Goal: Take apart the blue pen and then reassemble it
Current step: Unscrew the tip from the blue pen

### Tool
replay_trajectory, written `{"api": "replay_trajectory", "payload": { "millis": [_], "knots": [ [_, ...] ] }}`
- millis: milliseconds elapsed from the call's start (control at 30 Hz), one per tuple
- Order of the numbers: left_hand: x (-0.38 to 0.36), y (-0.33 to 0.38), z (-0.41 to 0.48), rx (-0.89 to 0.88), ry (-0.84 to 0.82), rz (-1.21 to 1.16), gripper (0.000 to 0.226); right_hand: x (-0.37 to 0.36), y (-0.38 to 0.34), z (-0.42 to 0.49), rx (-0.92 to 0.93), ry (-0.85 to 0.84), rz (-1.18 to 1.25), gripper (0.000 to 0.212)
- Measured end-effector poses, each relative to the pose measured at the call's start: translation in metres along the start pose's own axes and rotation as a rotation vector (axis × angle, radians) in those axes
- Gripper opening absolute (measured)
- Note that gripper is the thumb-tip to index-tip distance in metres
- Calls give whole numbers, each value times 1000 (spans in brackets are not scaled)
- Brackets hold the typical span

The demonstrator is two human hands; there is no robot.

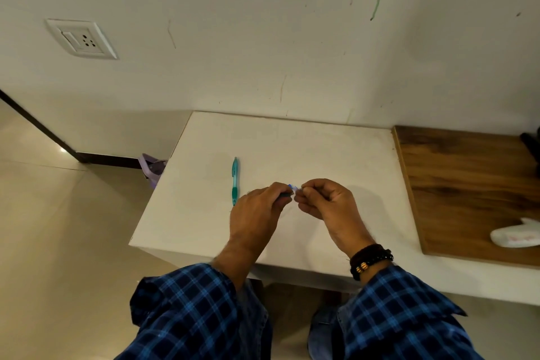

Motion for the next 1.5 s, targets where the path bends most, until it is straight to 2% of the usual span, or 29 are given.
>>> {"api": "replay_trajectory", "payload": {
  "millis": [100,133,200,267,333,467,667,800,867,933,1000,1067,1267,1500],
  "knots": [
    [1,-4,0,42,11,-92,33,9,1,1,6,57,30,12],
    [2,-5,-1,57,17,-144,33,12,3,0,-2,83,-35,11],
    [3,-6,-2,81,25,-273,31,16,10,1,-26,121,-390,7],
    [3,-7,-3,98,44,-398,31,13,19,2,-82,81,-796,7],
    [3,-9,-3,114,57,-486,33,9,24,3,-136,37,-974,10],
    [2,-11,-3,151,45,-619,18,5,25,6,-159,10,-1057,16],
    [4,-10,-3,158,59,-689,22,-1,28,8,-166,8,-1125,20],
    [1,-9,-2,137,45,-698,17,-4,27,6,-200,14,-1111,30],
    [0,-10,-1,125,52,-694,19,-7,16,3,-97,111,-1038,29],
    [-1,-10,1,109,55,-723,26,-11,0,2,46,196,-777,20],
    [-2,-9,3,99,42,-721,29,-17,-14,4,90,152,-447,17],
    [-1,-7,3,99,29,-669,30,-22,-21,6,100,77,-316,19],
    [1,-4,2,89,15,-604,14,-17,-20,10,61,54,-357,19],
    [-1,-4,2,71,-8,-551,26,-16,-17,12,30,60,-422,15]
  ]
}}
Point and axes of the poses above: each hand's wrist, its own z-axis towards the middle knuckle, its own x-axis out of the back of the hand, y = z × x, the point moved 4 cm from there along z, towards the middle knuckle, and after that the axes turned 14 degrees about -y, right-handed, at the moved point
